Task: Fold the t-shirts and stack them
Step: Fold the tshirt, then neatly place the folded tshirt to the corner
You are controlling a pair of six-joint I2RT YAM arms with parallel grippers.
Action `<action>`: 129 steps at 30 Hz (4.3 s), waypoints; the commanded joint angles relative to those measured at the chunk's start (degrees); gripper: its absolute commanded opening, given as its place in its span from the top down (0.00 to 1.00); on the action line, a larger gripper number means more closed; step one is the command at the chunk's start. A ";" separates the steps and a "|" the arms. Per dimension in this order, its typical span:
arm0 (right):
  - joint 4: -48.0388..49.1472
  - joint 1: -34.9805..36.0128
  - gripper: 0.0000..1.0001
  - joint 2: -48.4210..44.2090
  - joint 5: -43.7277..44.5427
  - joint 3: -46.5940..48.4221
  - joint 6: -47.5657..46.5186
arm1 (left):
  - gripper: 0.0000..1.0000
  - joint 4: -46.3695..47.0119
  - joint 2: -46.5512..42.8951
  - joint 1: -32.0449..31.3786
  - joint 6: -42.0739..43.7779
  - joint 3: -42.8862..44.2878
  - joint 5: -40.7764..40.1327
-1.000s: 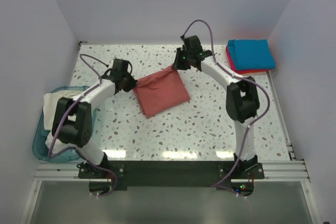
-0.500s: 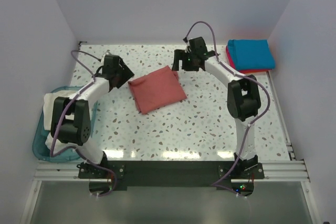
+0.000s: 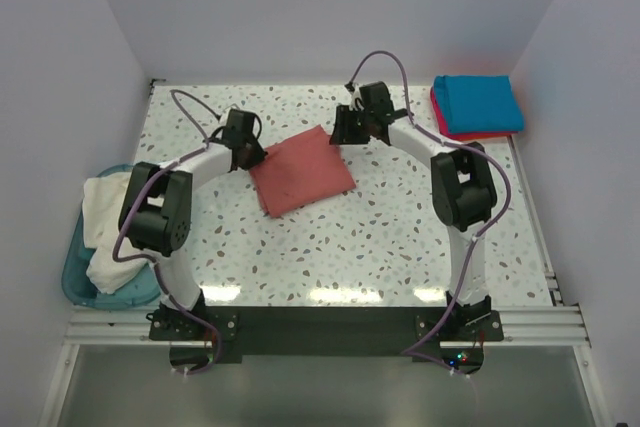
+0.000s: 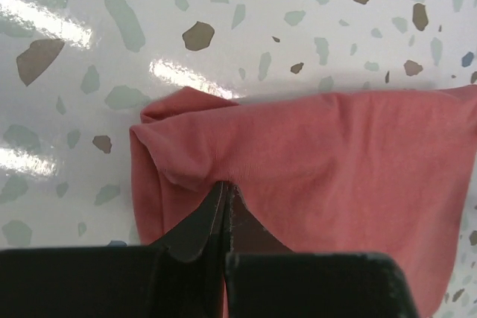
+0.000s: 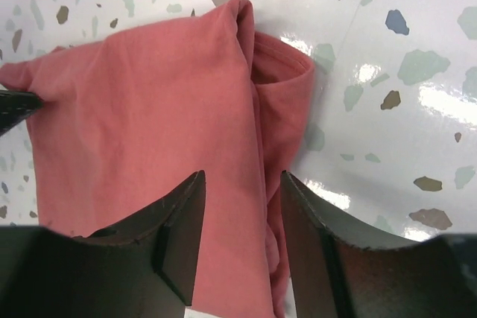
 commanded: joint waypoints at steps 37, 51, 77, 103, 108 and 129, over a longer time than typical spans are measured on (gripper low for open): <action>19.69 -2.11 0.65 18.51 -6.22 4.66 33.35 | 0.70 9.12 8.36 9.59 -1.96 2.34 6.60; 20.95 -4.65 0.26 1.55 -8.87 -4.32 27.30 | 0.47 9.29 -1.65 11.01 -0.48 1.90 9.68; 8.55 -2.21 0.10 -1.98 -5.53 -13.99 5.93 | 0.64 7.62 -1.66 -13.34 0.49 -6.45 0.36; -16.31 3.70 1.00 -5.67 31.11 5.32 -16.12 | 0.61 -13.29 -18.09 -14.04 8.40 8.32 -4.74; -20.64 -1.49 1.00 -3.12 36.40 14.83 -24.73 | 0.60 -14.53 -23.27 -14.04 11.30 2.35 -3.86; -25.66 -11.86 1.00 7.78 39.04 44.02 -40.91 | 0.60 -13.21 -24.07 -10.62 22.11 -2.84 3.87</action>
